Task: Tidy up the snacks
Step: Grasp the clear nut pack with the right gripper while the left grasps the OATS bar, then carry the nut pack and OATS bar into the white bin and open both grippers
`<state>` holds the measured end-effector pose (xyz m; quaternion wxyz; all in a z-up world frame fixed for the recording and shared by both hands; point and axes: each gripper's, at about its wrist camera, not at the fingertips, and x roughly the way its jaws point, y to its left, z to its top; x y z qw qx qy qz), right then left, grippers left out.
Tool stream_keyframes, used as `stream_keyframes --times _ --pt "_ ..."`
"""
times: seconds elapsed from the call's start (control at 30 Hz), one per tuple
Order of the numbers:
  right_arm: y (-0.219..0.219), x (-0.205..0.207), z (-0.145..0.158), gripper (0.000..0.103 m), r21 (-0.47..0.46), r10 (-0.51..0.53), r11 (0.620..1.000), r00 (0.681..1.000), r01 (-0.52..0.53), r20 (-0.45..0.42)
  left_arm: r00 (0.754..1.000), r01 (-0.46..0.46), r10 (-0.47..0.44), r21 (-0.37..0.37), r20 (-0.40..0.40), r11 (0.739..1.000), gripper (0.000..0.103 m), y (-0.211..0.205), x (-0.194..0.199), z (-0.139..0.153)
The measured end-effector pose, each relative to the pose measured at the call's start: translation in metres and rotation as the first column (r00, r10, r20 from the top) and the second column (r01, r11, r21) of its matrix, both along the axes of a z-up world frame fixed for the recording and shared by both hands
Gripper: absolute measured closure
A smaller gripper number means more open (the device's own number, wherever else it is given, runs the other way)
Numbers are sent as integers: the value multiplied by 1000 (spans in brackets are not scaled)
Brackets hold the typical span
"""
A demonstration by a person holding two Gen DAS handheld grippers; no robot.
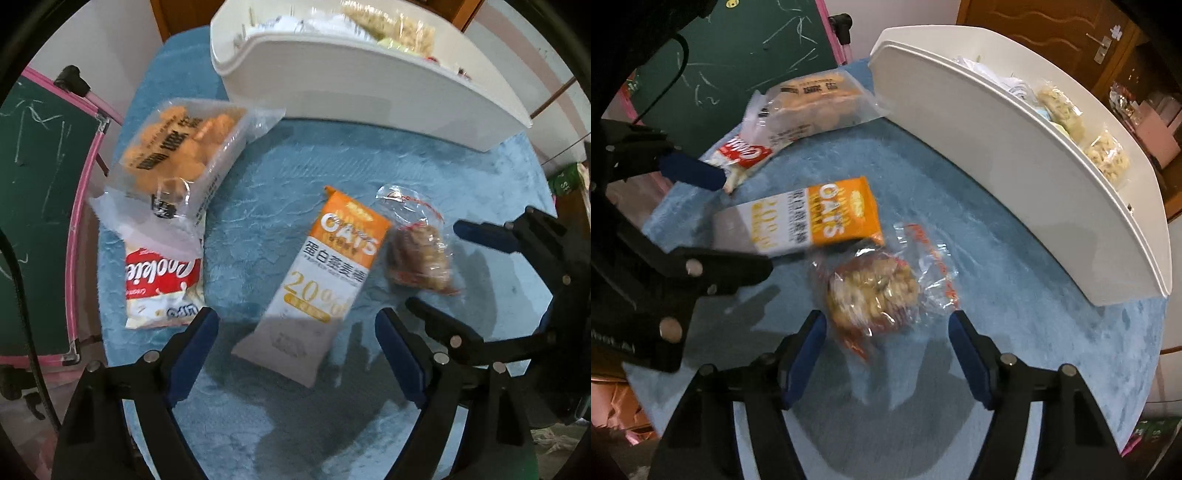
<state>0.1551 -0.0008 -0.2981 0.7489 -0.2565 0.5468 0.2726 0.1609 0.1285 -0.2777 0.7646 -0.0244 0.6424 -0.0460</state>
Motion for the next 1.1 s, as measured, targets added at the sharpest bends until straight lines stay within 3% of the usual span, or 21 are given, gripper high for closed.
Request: stream_keyframes --times 0.13,0.2,0.3,0.43,0.53,0.7,0.9,1.1 --pt "0 9 -8 34 17 -19 1000 1000 19 -2 1000 5 -5 -3 -26 1000 17 -1 6 -11" --pt "-3 12 -7 42 52 -19 998 1000 19 -18 1000 15 -15 0 -25 1000 19 -3 9 -13" --pt "-7 14 -5 45 77 -17 997 999 19 -32 998 15 -16 -15 -53 1000 28 -8 16 -19" --pt "-15 15 -1 49 106 -26 994 999 30 -36 999 27 -27 4 -47 1000 30 -16 16 -20" --pt "-27 16 4 51 136 -64 988 996 71 -56 999 38 -38 8 -32 999 48 -20 14 -16" --pt "-45 16 12 52 158 -119 979 990 130 -78 1000 2 -4 -61 -30 998 62 -24 4 -5" --pt "-61 10 29 53 192 -163 965 982 179 -95 999 -31 32 -138 2 990 64 -41 -18 12" --pt "-79 -8 60 53 245 -194 946 976 213 -97 997 -7 21 -182 72 983 64 -69 -37 51"
